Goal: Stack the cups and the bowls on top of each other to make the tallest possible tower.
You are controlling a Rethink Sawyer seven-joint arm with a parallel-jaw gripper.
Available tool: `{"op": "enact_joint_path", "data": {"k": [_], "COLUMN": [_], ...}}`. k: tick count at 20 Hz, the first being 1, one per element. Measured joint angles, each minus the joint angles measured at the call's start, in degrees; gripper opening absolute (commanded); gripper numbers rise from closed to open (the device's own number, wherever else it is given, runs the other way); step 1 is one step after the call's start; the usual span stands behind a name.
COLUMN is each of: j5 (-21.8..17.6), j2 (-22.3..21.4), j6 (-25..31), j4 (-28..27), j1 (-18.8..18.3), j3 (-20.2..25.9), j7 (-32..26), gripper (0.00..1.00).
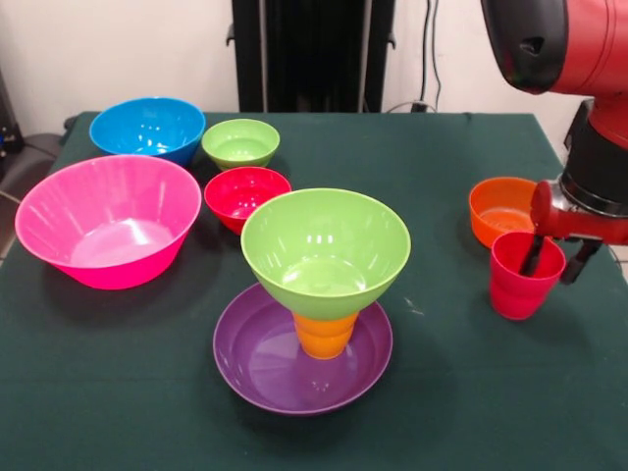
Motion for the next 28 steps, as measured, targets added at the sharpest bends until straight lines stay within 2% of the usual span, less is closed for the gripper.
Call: {"op": "enact_joint_path", "data": {"k": [19, 23, 28], "j5": [-0.02, -0.02, -0.04], "j2": [-0.10, -1.48, -5.88], "j6": [0.05, 0.90, 3.07], "j4": [-0.29, -0.12, 0.58], "j1": [0.01, -0.59, -2.89], "j3": [-1.67, -1.67, -1.62], "j7": [0.00, 0.00, 0.00], "gripper": [0.00, 0.00, 0.00]}}
